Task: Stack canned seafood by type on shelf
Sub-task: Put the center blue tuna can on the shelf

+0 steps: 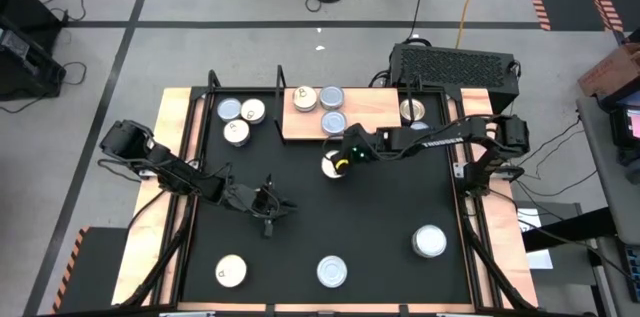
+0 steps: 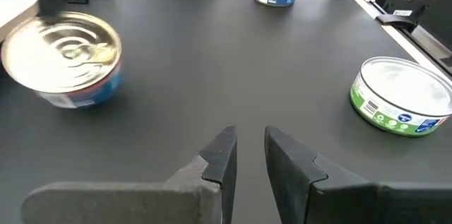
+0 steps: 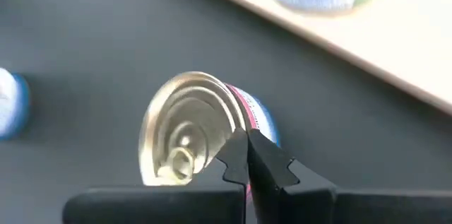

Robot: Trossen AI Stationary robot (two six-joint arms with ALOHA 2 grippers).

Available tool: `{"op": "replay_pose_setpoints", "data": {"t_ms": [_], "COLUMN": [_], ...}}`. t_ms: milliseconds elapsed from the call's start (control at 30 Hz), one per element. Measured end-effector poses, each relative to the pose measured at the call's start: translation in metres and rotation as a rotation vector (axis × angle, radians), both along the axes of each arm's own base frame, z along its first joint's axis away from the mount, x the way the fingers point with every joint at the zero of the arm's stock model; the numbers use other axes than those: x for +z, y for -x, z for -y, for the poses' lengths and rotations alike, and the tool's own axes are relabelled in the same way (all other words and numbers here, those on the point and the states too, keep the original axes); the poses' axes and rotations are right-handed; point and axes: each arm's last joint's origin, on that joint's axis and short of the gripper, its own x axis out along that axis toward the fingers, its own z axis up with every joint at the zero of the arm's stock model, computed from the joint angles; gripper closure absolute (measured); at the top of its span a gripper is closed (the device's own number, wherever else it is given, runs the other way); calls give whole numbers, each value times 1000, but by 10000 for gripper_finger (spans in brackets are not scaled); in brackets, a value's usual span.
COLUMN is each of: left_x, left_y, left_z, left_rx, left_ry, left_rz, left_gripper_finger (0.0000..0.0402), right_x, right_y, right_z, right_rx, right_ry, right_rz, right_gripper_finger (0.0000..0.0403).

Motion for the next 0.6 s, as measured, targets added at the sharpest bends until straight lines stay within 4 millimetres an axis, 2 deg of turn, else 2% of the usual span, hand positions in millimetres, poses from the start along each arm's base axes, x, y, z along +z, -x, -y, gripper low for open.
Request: {"op": "replay_pose_setpoints", "data": {"t_ms": [300, 500, 600], "left_x": [1, 1, 7], "left_y": [-1, -3, -16], "left_z": [-1, -2, -4], "left_rx": [41, 48, 86], "left_ry": [9, -142, -296], "left_rz": [14, 32, 54], "left_gripper_finger": [325, 325, 325], "right_x": [-6, -6, -6], "right_y": [7, 7, 7], "right_z": [-23, -29, -29], "right_rx": [23, 52, 72], "right_ry": [-42, -5, 6], "right_rz": [-108, -120, -131], "right_gripper_finger": [402, 402, 402]}}
